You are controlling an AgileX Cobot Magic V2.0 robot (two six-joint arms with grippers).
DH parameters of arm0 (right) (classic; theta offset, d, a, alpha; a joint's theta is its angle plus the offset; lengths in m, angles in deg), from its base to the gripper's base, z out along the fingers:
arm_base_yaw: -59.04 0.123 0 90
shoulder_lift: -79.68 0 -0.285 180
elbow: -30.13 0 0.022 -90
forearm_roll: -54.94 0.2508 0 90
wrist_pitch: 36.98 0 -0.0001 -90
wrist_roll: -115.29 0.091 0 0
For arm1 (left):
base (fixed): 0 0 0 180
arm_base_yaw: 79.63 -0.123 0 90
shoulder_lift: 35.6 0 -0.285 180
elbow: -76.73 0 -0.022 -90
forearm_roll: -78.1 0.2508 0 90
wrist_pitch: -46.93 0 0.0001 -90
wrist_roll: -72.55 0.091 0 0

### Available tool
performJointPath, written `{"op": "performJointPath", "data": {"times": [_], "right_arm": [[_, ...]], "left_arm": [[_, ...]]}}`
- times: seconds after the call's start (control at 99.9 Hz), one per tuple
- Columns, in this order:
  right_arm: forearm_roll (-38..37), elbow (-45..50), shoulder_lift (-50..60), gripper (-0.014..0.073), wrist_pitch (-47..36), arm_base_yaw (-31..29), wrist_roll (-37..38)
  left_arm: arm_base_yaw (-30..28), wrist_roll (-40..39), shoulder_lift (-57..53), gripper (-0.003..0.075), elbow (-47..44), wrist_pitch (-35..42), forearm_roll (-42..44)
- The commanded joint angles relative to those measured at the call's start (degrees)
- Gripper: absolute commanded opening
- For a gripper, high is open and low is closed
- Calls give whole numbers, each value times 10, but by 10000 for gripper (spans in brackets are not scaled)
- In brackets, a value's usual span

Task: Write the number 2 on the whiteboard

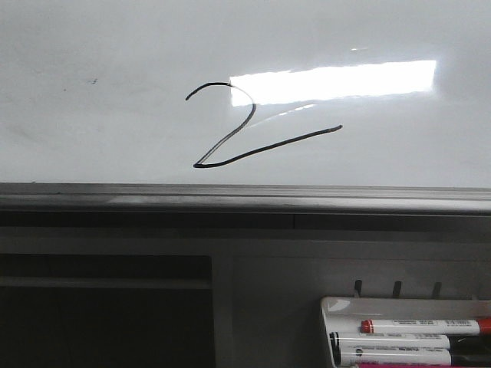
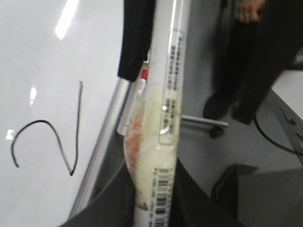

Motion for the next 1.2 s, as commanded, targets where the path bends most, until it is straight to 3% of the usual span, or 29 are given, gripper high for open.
{"op": "performJointPath", "data": {"times": [0.0,0.09,0.16,0.21,0.32,0.421,0.611,1.192], "right_arm": [[16,-15,30,545,-15,-41,26],[16,-15,60,508,-11,-98,55],[16,-14,84,409,3,-136,69],[16,-14,97,287,16,-160,74],[16,-2,130,-83,31,-200,74],[16,21,155,-67,19,-218,76],[17,71,166,-68,2,-223,76],[24,90,166,-68,-16,-223,76]], "left_arm": [[-10,-46,-17,-20,-14,115,-25],[-29,-86,-23,-20,-68,215,-47],[-39,-86,-20,-20,-115,287,-97],[-40,-84,-14,-20,-145,335,-131],[-39,-84,2,-20,-198,437,-183],[-39,-84,19,-20,-222,520,-226],[-39,-84,66,-20,-224,574,-241],[-39,-86,187,-20,-224,632,-317]]}}
